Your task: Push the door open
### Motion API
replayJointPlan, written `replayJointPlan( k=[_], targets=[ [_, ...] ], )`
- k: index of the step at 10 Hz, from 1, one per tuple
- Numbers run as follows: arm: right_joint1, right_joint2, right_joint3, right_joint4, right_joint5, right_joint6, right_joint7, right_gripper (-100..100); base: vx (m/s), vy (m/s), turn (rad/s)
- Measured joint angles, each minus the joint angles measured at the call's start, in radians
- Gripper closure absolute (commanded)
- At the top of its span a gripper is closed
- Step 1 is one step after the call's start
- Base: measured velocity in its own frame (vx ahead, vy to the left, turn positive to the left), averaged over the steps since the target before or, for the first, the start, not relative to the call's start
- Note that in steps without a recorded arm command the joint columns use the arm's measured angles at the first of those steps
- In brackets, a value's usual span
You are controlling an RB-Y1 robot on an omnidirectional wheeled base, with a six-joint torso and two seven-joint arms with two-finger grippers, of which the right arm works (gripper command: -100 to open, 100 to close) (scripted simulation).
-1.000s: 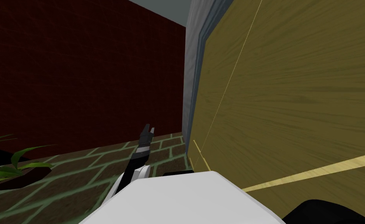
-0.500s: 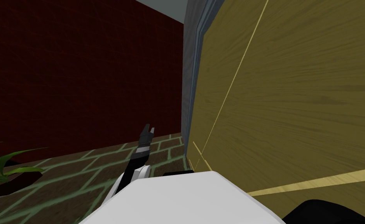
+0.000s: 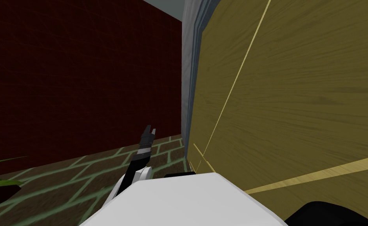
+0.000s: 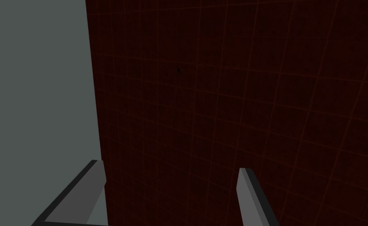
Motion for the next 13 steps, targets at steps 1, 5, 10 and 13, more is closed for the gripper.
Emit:
replayJointPlan(
  k=[1, 5, 10, 13],
  targets=[
    [-0.001, 0.001, 0.003, 0.009, -0.019, -0.002, 0.002, -100, 0.008, -0.008, -0.027],
    [-0.001, -0.001, 0.006, 0.013, -0.031, -0.004, 0.003, -100, 0.005, -0.001, -0.005],
    [-0.001, -0.001, 0.006, 0.013, -0.031, -0.004, 0.003, -100, 0.008, -0.005, -0.015],
    [-0.004, -0.011, 0.009, 0.017, -0.071, -0.015, -0.007, -100, 0.031, -0.023, -0.075]
  ],
)
